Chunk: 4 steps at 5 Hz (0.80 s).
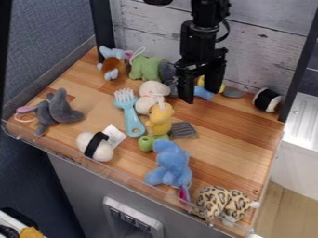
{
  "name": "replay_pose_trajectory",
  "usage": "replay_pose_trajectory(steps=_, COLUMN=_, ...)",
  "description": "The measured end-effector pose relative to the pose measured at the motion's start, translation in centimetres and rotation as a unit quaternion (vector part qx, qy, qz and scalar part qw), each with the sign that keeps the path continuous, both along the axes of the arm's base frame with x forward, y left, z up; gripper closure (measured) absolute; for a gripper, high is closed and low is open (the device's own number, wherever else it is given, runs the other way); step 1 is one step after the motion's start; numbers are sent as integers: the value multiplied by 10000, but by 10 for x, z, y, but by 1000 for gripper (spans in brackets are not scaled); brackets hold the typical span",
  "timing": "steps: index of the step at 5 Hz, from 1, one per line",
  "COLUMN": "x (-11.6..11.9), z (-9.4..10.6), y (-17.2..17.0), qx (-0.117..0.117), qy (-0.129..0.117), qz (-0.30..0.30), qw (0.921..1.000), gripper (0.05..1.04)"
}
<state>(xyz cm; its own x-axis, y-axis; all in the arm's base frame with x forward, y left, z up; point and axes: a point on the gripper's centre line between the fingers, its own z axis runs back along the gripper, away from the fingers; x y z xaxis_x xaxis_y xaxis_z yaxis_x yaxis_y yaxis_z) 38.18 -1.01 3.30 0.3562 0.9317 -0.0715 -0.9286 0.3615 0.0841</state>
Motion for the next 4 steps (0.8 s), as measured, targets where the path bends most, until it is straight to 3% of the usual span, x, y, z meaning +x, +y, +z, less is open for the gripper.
replay_pose_trajectory(steps=1, x=1, z=-1, y=2, qx=31, qy=-14, qz=473, qw=9989, gripper=84)
replay_pose_trajectory(steps=2, x=3, z=0, y=1, qx=6, qy=-77, qz=231, qw=9997, gripper=85)
replay_pose_trajectory(steps=3, x=6, z=1, y=2, qx=-56, qy=-161, qz=-584, qw=9981, gripper=85)
replay_pose_trajectory(steps=4, x=12, z=-7, y=5, qx=-116, qy=-222, qz=-1532, qw=9879, gripper=83)
